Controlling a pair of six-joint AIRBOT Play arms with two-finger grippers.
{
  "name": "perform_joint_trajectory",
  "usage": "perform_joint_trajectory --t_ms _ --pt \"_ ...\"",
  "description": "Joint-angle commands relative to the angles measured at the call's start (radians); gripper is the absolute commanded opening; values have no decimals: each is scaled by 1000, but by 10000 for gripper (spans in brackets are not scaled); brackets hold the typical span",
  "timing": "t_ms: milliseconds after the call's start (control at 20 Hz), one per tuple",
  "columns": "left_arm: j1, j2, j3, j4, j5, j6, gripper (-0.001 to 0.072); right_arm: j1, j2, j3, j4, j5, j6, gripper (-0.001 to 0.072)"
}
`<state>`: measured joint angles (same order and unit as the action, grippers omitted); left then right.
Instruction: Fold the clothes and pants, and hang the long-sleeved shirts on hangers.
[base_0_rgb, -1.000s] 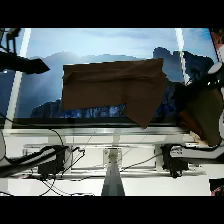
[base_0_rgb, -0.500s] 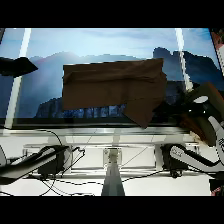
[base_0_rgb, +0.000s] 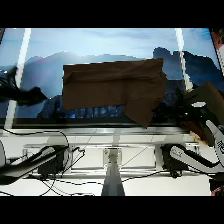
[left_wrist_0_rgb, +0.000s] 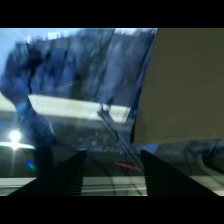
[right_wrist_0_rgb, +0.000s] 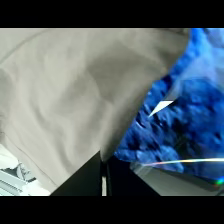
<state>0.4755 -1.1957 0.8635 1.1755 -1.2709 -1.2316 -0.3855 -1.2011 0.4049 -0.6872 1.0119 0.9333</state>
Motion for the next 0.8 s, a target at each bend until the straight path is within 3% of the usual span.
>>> perform_joint_trajectory --t_ms 0,250,350,450,550,600,750 --pt "8 -14 -180 -63 88 85 442 0 0 -2 18 11 -11 18" --pt "2 -143 -236 -311 166 237 427 0 0 0 19 22 -11 18" --pt "-18 -189 -235 -340 202 253 414 0 0 0 35 17 -11 18" --pt "-54 -216 -235 -339 206 300 301 0 0 0 59 19 -12 18" --pt "-94 -219 -233 -339 206 351 67 0 5 5 70 19 -12 18" --pt "-109 -214 -229 -339 205 367 14 0 13 17 70 23 -11 18" --pt "-116 -165 -182 -339 171 364 13 0 66 87 70 74 -10 17"
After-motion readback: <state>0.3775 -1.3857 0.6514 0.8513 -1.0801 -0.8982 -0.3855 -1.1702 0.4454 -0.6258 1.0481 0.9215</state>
